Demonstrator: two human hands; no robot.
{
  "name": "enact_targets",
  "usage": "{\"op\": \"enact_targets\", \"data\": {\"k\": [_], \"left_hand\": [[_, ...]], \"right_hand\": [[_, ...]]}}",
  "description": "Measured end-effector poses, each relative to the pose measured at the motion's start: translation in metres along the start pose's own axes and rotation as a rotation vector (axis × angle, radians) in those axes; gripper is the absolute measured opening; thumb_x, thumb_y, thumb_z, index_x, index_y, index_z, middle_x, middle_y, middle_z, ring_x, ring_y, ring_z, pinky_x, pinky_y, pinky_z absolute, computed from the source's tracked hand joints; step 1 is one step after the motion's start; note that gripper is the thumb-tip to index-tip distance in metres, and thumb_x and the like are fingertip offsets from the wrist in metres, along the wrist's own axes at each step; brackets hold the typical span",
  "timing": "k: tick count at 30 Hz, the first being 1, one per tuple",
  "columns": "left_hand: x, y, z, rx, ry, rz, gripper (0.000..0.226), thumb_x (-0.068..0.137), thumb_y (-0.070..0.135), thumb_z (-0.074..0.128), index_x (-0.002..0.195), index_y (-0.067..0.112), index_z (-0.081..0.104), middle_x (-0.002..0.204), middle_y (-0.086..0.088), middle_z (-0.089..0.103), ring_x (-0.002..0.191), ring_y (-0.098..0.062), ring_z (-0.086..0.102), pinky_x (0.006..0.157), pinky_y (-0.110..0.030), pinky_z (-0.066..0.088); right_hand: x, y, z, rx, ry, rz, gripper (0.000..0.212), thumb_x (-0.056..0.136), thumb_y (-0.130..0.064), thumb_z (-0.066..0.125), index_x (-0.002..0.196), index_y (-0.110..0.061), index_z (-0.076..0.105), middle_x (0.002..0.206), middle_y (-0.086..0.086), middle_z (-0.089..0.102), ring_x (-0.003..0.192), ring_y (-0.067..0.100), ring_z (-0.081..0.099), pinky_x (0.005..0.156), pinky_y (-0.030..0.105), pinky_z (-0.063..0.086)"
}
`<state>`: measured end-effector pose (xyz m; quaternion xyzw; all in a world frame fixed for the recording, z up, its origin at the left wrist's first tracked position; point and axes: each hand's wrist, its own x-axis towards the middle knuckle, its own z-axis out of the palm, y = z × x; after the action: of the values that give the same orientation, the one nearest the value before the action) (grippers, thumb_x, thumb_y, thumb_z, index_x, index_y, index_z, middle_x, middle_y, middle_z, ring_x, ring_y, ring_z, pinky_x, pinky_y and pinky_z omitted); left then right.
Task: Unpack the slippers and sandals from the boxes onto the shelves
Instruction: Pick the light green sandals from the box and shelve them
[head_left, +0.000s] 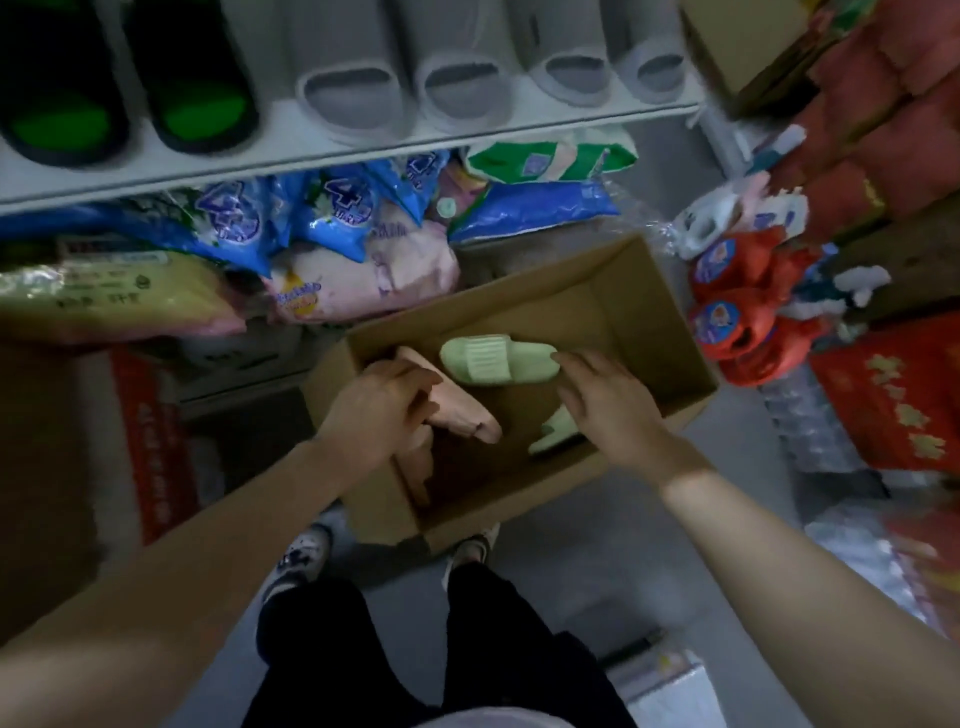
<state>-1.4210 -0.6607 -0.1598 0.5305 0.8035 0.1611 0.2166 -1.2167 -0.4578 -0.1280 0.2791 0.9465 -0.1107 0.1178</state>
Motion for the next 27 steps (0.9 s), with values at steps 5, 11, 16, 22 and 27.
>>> {"op": "enact_targets", "data": {"k": [5,11,16,22,27], "left_hand": [[0.016,0.009,0.069,-0.036,-0.078,-0.202,0.03,0.092,0.036,0.055,0.12,0.027,0.059,0.121,0.003,0.058,0.107,-0.017,0.057,0.088,-0.035,0.051],[0.049,0.004,0.127,-0.075,-0.099,-0.258,0.038,0.09,0.03,0.06,0.127,0.026,0.055,0.125,0.0,0.058,0.111,-0.02,0.058,0.089,-0.036,0.053],[0.092,0.0,0.158,-0.055,-0.137,-0.269,0.048,0.091,0.031,0.059,0.138,0.027,0.046,0.135,0.001,0.054,0.127,-0.019,0.047,0.102,-0.037,0.046],[0.151,0.004,0.187,-0.045,-0.236,-0.301,0.063,0.093,0.031,0.058,0.149,0.022,0.03,0.141,-0.01,0.048,0.133,-0.027,0.04,0.109,-0.04,0.038],[0.201,0.007,0.212,-0.183,-0.314,-0.596,0.08,0.098,0.035,0.049,0.153,0.01,-0.003,0.144,-0.022,0.041,0.126,-0.037,0.047,0.102,-0.041,0.039]], "right_hand": [[0.057,0.058,0.041,0.022,-0.128,-0.062,0.046,0.098,-0.026,0.053,0.143,-0.02,0.046,0.132,0.005,0.053,0.106,0.026,0.059,0.085,0.042,0.054],[0.099,0.096,0.107,-0.071,-0.353,0.063,0.051,0.103,-0.033,0.044,0.151,-0.026,0.03,0.135,0.006,0.051,0.108,0.024,0.058,0.081,0.038,0.053],[0.107,0.13,0.154,-0.179,-0.609,0.303,0.053,0.104,-0.046,0.032,0.151,-0.023,0.024,0.138,0.015,0.05,0.126,0.035,0.046,0.098,0.049,0.04],[0.11,0.154,0.187,0.262,-0.572,0.417,0.05,0.101,-0.033,0.05,0.146,-0.016,0.038,0.139,0.011,0.053,0.128,0.031,0.049,0.103,0.042,0.039],[0.113,0.18,0.169,0.415,-0.459,0.361,0.057,0.094,-0.013,0.059,0.147,-0.017,0.038,0.136,0.011,0.056,0.122,0.029,0.054,0.098,0.037,0.044]]}}
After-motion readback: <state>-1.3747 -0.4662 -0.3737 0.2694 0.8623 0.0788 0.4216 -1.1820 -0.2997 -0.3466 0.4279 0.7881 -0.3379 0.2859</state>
